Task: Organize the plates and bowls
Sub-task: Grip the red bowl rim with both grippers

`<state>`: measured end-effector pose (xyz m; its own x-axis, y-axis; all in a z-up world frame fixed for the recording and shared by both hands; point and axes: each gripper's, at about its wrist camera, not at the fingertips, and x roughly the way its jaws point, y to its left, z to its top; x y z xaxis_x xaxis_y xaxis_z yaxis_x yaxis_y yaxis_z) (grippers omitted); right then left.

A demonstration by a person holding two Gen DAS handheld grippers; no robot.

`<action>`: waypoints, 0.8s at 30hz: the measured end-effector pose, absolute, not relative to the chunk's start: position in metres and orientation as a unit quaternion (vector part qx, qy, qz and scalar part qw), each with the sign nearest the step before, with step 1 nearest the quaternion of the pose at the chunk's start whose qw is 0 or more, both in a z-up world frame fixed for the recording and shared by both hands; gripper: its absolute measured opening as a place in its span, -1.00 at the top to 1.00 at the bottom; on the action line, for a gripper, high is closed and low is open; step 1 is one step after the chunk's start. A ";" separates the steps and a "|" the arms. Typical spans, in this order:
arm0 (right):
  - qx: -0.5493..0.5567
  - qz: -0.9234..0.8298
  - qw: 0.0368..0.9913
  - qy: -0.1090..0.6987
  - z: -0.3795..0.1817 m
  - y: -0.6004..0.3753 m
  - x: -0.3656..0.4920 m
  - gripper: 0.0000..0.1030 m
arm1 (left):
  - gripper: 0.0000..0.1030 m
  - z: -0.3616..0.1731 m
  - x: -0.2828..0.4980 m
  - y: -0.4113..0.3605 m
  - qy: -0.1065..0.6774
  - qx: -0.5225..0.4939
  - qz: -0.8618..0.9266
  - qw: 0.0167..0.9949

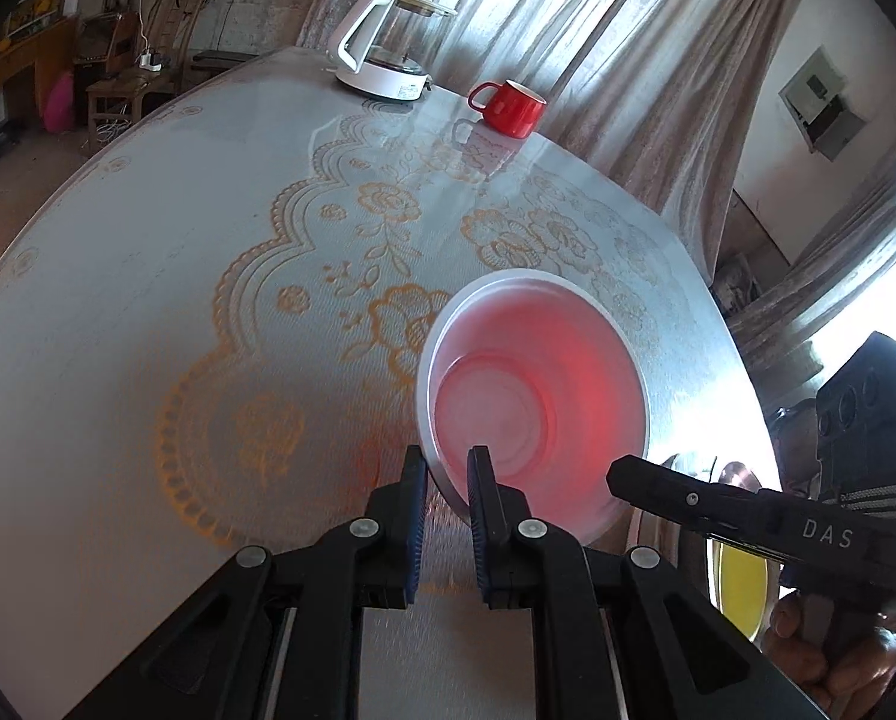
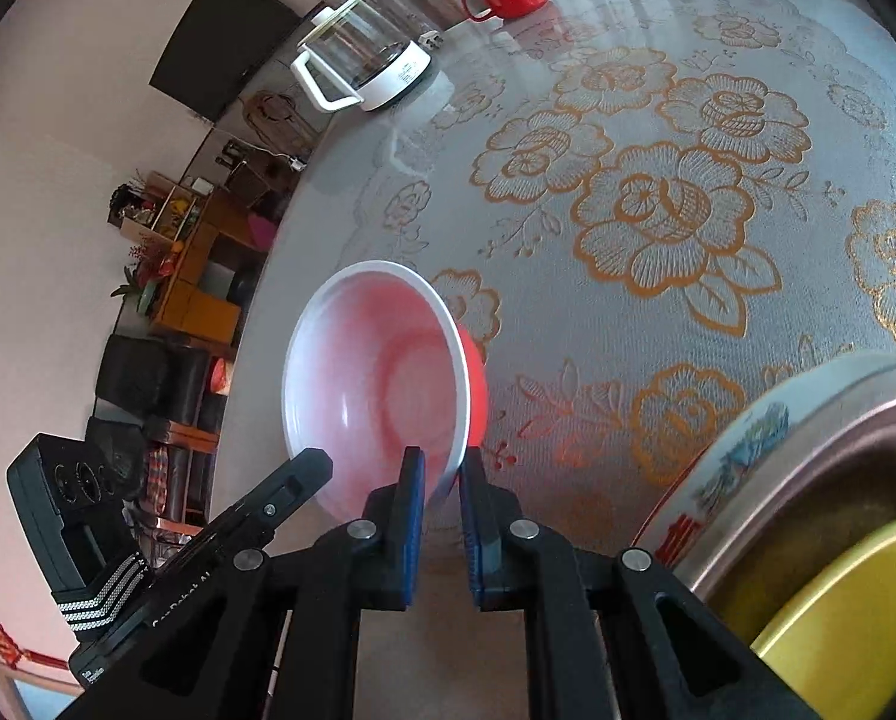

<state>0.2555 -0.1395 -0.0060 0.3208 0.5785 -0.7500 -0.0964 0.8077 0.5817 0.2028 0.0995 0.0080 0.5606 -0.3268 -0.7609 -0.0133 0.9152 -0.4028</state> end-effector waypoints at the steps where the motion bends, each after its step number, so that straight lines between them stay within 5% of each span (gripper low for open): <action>1: 0.218 0.221 0.781 0.542 -0.005 -0.137 0.250 0.76 | 0.75 0.008 0.198 0.101 0.460 -0.185 -0.091 0.864; 12: 0.164 0.230 0.790 0.544 -0.011 -0.114 0.206 0.70 | 0.70 0.004 0.158 0.098 0.447 -0.130 -0.073 0.882; 19: 0.140 0.209 0.822 0.511 -0.006 -0.100 0.198 0.53 | 0.34 0.003 0.154 0.108 0.426 -0.138 -0.060 0.892; 24: 0.127 0.197 0.841 0.487 -0.004 -0.098 0.190 0.51 | 0.28 0.000 0.152 0.114 0.414 -0.138 -0.050 0.898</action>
